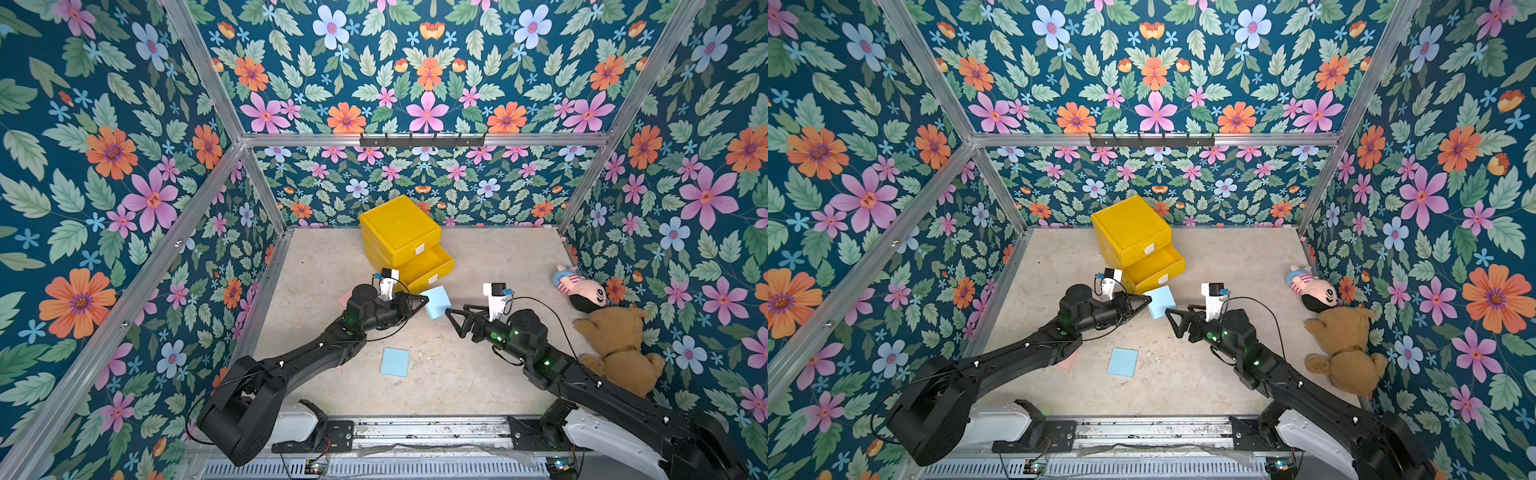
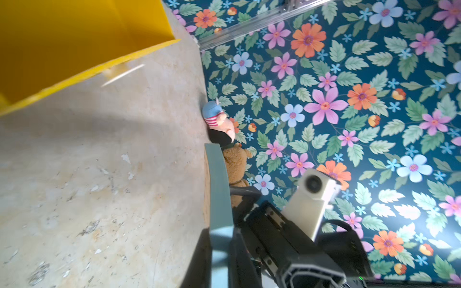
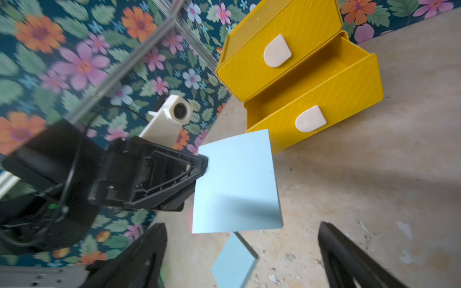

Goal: Please put the sticky notes in the drawer by color
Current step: Pick up the sticky notes from the center of the board.

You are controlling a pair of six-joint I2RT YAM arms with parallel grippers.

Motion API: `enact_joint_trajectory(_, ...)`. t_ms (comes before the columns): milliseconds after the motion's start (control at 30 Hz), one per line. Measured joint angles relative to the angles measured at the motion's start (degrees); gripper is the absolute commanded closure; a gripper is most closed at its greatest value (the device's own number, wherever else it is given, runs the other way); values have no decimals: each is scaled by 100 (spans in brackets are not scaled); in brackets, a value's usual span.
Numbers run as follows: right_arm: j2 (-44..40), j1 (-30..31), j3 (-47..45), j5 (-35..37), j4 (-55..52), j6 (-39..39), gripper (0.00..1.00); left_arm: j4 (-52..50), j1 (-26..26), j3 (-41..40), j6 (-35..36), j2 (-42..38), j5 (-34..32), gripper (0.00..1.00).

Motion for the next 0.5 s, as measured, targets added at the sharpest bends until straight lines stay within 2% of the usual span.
enact_joint_trajectory(100,-103,-402,-293,-634,857,909,1,236,9,127,74,11,306,100)
enact_joint_trajectory(267,136,-586,-645,-1233,2282,2253,3,1034,2,144,-138,151,684,100)
enact_joint_trajectory(500,599,-603,-785,-1655,4000,3486,22,2146,-101,264,-647,455,901,100)
